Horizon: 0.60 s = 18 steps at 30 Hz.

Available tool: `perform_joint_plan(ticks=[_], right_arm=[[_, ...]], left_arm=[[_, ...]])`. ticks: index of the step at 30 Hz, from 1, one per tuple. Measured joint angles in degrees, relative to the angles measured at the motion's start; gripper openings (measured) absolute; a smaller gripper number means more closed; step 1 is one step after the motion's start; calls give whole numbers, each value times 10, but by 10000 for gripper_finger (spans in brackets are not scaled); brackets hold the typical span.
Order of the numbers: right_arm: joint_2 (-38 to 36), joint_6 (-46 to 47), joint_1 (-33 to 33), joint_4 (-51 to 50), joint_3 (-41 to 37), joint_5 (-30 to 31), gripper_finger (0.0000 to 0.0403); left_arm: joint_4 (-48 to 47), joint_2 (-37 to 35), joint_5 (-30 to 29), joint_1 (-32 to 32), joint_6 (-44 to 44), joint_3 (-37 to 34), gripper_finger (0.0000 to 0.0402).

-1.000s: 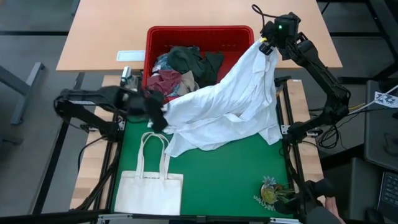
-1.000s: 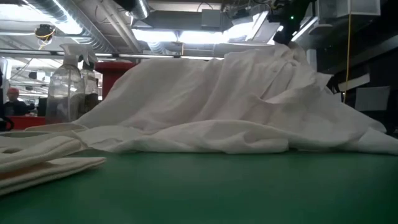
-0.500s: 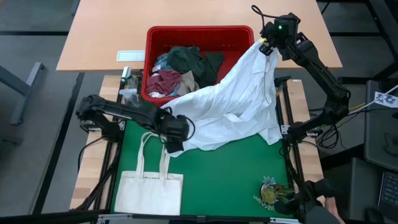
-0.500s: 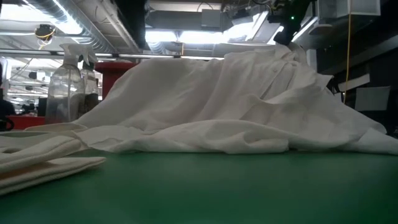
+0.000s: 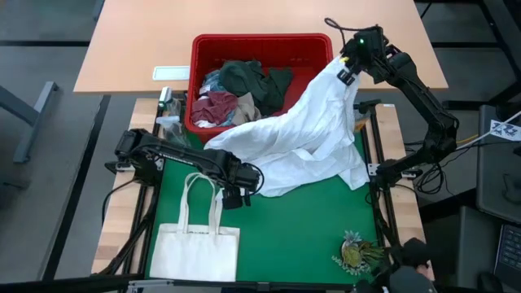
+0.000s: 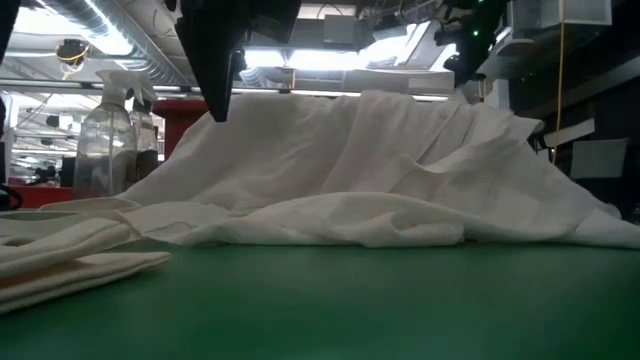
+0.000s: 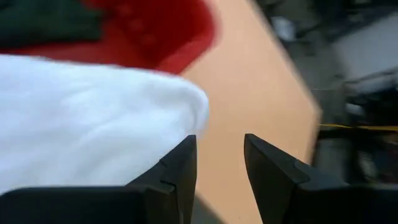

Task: Fold Laundry from Bin
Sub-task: Fold the white polo shirt

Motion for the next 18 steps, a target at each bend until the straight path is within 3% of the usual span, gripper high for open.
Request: perform_joint_plan(ticks=[4,13,18], right_arm=[[0,5,0,-56,0,-52,134],[0,-25,3,-143,0,-50,134],[-4,-44,40,-142,0,-50,134]], left_arm=[[9,0,2,0,5,0,181],[75,0,2,-15,7,-1,181],[145,0,28,-20,0,-42,181]])
